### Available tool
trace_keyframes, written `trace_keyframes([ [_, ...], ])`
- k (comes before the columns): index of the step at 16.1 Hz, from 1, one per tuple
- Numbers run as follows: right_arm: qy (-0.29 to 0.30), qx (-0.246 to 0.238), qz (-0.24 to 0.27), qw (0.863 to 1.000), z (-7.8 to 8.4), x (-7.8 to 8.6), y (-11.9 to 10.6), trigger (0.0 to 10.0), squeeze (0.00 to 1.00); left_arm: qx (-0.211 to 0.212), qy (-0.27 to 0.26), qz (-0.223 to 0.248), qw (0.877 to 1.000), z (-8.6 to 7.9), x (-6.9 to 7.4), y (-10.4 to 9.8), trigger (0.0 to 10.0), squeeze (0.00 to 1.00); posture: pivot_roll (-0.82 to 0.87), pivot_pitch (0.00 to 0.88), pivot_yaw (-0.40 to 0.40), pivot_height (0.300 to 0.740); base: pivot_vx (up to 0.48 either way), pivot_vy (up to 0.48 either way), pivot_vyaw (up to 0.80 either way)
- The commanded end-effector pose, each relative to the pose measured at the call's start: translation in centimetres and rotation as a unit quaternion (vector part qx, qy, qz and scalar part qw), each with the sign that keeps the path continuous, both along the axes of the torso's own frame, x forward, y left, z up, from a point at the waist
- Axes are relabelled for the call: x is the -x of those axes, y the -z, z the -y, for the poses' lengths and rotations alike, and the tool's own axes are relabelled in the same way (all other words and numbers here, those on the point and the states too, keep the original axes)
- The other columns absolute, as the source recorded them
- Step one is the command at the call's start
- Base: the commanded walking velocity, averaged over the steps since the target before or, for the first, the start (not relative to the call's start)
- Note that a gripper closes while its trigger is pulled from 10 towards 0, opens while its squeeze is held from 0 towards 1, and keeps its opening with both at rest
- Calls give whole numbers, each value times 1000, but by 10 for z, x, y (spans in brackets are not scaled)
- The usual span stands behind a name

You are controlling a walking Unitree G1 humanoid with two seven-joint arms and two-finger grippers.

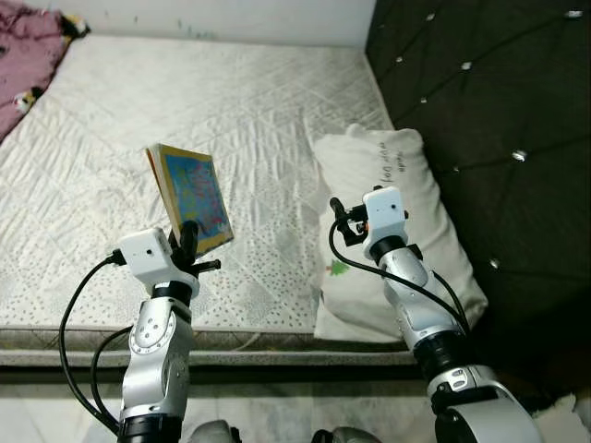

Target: Clean up the room

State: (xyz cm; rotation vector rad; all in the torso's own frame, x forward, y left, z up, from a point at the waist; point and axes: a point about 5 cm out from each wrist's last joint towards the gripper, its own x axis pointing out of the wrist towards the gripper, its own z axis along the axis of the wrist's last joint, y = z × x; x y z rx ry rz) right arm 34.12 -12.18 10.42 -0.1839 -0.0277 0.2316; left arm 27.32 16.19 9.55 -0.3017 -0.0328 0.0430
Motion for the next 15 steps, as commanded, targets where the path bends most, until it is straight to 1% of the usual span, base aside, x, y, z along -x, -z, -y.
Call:
trace_keyframes([
  [1,3,3,2,1000,2,-1,-1,10000,0,-1,6,31,999,2,-2,-12,10000,0,29,64,-36,740,277,0,0],
  [2,3,3,1,1000,2,-1,0,10000,0,-1,6,29,1000,2,-1,-12,10000,0,29,64,-36,740,0,0,0],
  [4,4,4,1,1000,2,-1,0,10000,0,-1,7,31,999,2,-1,-12,10000,0,29,64,-35,740,246,0,0],
  [9,5,4,1,1000,3,-1,0,10000,0,-2,11,31,999,3,-1,-12,10000,0,29,64,-33,740,383,0,0],
  [11,5,5,1,1000,3,-1,0,10000,0,-2,18,37,999,5,-1,-13,10000,0,30,63,-34,740,480,0,0],
  [12,5,6,1,1000,3,-1,0,10000,0,-3,12,27,1000,4,-2,-11,10000,0,30,63,-34,740,296,0,0],
  [15,5,9,1,1000,4,-1,1,10000,0,-3,11,22,1000,4,-2,-9,10000,0,31,58,-37,740,0,0,0],
])
